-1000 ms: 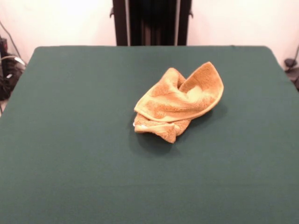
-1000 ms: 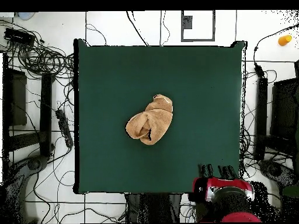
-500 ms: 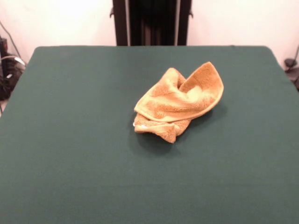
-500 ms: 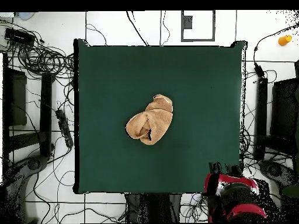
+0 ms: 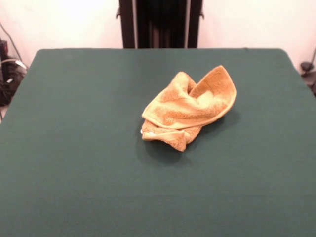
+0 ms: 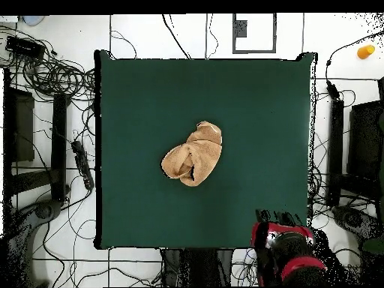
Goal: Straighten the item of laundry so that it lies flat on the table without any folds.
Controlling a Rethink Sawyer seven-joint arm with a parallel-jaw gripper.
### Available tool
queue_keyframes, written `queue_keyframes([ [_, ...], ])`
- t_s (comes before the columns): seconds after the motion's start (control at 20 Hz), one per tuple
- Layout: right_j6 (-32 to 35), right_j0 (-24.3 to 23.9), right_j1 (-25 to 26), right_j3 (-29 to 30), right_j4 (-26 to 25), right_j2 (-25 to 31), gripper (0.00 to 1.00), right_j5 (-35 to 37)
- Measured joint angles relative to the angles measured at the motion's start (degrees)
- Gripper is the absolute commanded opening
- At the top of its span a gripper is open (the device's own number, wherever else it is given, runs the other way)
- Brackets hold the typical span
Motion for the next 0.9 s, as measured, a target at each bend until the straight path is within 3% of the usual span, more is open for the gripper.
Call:
queue_keyframes([
  [0.1,-4.07,2.36,0.84,1.02,5.20,-0.01,1.00,-0.02],
  [0.2,-5.25,3.20,1.13,1.33,6.96,-0.01,1.00,-0.02],
  [0.25,-8.31,5.36,1.87,1.96,11.40,-0.02,1.00,-0.02],
  [0.55,-16.76,11.99,4.51,3.33,24.98,-0.41,1.00,-0.04],
  [0.9,-31.55,24.85,9.98,3.67,50.26,-3.67,1.00,-0.07],
])
